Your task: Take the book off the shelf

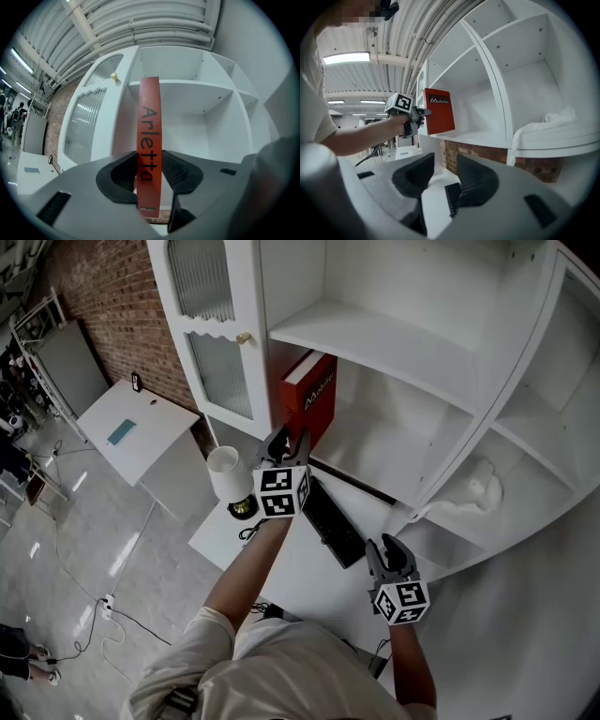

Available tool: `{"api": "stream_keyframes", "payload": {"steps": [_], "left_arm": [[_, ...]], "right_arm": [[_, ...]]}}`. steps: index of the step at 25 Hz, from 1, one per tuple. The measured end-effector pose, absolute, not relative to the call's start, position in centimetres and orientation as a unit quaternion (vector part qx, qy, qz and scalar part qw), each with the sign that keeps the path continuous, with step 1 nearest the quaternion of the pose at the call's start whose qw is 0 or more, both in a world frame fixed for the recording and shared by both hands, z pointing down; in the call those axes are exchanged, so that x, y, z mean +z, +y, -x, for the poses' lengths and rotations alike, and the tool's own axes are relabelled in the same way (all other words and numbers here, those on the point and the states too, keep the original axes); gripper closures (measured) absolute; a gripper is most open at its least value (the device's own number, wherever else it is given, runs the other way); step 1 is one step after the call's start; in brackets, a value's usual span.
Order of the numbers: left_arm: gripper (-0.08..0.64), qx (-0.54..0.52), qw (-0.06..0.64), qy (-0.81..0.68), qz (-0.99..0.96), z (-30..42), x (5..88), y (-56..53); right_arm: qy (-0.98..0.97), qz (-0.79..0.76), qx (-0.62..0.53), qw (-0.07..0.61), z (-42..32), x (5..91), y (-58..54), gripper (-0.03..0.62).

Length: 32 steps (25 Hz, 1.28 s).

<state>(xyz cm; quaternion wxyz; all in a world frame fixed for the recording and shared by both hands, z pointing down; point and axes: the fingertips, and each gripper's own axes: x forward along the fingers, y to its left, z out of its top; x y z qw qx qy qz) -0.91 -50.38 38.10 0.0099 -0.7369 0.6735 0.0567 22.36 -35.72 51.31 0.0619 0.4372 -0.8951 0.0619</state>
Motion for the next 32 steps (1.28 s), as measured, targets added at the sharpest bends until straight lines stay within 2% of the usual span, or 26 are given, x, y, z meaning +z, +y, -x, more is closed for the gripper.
{"api": "stream_keyframes", "payload": {"steps": [17, 32], "left_arm": [[0.411, 0.072, 0.029, 0.646, 0.759, 3.6, 38.2, -41.7], [0.41, 0.08, 0.038, 0.589, 0.804, 10.7, 39.1, -37.9]], "right_arm": [[-0.891, -0.446, 0.059, 0.054, -19.6, 51.9, -33.6, 0.443], [-0.848, -0.524, 0.046, 0.06, -14.8, 50.2, -30.0, 0.443]]}}
